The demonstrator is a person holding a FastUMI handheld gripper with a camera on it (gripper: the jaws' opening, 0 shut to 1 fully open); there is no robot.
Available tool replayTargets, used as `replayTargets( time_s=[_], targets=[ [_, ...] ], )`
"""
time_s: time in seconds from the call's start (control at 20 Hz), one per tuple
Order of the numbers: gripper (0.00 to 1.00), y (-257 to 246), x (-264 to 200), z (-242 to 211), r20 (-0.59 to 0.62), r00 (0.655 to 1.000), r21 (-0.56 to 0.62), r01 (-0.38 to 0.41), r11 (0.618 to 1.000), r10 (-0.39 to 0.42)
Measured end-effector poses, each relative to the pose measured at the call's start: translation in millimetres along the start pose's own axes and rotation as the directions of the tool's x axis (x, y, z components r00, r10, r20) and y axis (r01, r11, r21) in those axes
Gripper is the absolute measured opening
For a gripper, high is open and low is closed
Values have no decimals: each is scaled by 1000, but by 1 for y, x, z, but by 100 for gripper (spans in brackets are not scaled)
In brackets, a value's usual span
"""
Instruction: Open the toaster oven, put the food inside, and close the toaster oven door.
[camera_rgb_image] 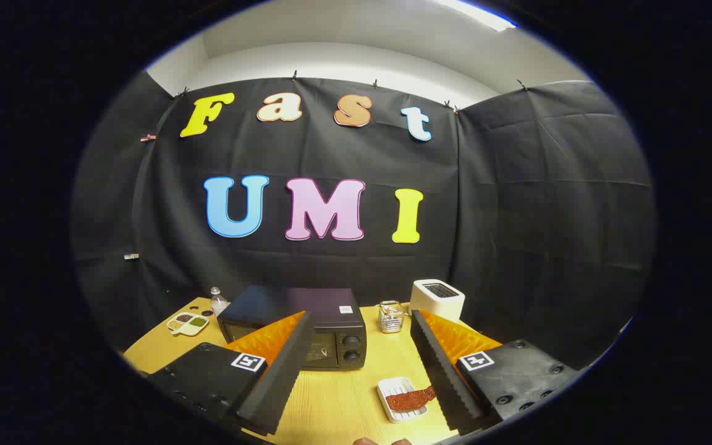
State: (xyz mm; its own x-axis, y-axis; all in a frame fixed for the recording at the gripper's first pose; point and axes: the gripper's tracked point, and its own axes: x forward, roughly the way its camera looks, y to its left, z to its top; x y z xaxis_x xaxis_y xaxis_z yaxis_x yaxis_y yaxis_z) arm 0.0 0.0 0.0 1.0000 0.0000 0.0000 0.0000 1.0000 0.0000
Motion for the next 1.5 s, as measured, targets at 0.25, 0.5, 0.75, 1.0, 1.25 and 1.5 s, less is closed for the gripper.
replayTargets(
  time_s=[0.25, 0.5, 0.75, 1.0, 1.25, 1.5],
  targets=[
    [97, 6, 11, 2, -7, 1000, -18, -19, 1000, 19],
    [97, 11, 28, -9, -33, 999, 0, -39, 999, 39],
    [98, 21, 38, -18, -45, 996, 4, -73, 997, 73],
    [97, 36, 46, -22, -54, 992, -3, -114, 993, 114],
    [97, 58, 50, -37, -94, 983, -10, -162, 987, 160],
    [97, 93, 69, -49, -115, 971, -17, -213, 977, 210]
  ],
)
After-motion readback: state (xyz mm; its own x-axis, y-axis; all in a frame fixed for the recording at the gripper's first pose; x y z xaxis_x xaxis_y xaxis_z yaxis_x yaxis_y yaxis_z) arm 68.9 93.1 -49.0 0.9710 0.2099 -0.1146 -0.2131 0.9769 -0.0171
